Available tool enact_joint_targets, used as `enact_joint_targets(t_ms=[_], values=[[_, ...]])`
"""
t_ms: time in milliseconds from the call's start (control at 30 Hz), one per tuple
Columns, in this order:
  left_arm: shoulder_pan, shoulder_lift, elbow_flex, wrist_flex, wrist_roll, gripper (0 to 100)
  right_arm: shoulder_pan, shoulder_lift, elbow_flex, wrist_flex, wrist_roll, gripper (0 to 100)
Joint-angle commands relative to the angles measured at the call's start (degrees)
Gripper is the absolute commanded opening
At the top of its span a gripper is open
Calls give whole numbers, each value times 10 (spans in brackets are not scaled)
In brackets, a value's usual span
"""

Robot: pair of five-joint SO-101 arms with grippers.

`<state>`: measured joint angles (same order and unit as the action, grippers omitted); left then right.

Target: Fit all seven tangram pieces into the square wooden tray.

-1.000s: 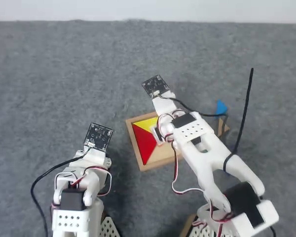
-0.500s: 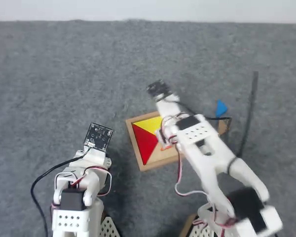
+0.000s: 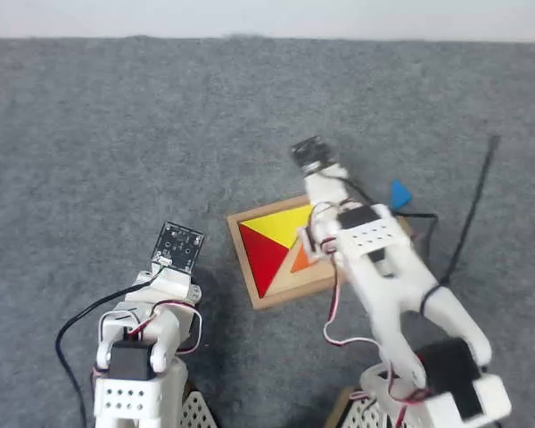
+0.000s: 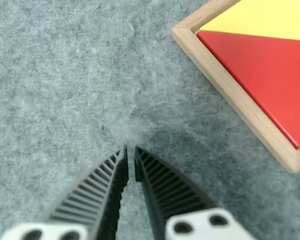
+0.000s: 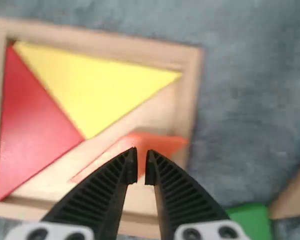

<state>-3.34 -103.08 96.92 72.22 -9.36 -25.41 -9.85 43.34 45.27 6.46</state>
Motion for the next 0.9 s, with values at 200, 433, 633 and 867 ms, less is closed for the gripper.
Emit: enact_joint_targets(t_ms=[200,433,633,867], values=[[-4,-10,-6,2,-4,22,-21,4,20,23,13,37],[-4,-10,-6,2,-4,22,-85,2,33,29,11,37],[-4,-10,-6,2,-4,22,-79,-87,34,29,-8,37],[-4,-10,-6,2,-4,22,-51,-131,24,-2,-18,41]])
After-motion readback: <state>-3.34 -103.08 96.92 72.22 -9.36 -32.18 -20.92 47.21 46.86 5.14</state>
